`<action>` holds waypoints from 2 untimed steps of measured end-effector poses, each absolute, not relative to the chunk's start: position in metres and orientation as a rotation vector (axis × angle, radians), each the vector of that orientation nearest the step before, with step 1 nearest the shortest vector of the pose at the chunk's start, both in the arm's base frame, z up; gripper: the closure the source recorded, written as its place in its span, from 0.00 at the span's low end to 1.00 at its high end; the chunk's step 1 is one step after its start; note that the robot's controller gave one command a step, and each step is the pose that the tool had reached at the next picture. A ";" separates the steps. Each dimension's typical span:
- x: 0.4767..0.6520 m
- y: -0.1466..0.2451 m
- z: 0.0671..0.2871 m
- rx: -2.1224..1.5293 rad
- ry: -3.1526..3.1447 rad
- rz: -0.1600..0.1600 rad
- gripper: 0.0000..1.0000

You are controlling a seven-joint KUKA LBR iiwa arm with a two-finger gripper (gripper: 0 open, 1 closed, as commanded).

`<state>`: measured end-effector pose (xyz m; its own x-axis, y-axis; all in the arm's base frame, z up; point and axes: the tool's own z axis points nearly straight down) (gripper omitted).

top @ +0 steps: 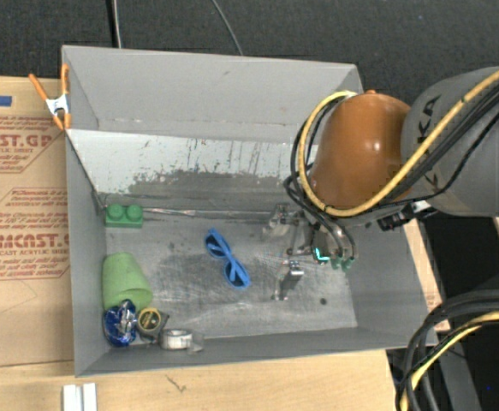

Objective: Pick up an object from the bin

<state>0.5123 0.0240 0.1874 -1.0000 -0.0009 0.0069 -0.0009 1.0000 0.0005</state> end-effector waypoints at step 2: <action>0.528 0.046 0.101 0.008 -3.143 0.000 0.00</action>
Offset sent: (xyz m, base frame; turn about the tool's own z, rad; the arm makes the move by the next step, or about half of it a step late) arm 0.0299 0.0243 -0.1174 0.0733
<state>0.5284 0.0463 0.1007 -1.0000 -0.0048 -0.0016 -0.0048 1.0000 -0.0001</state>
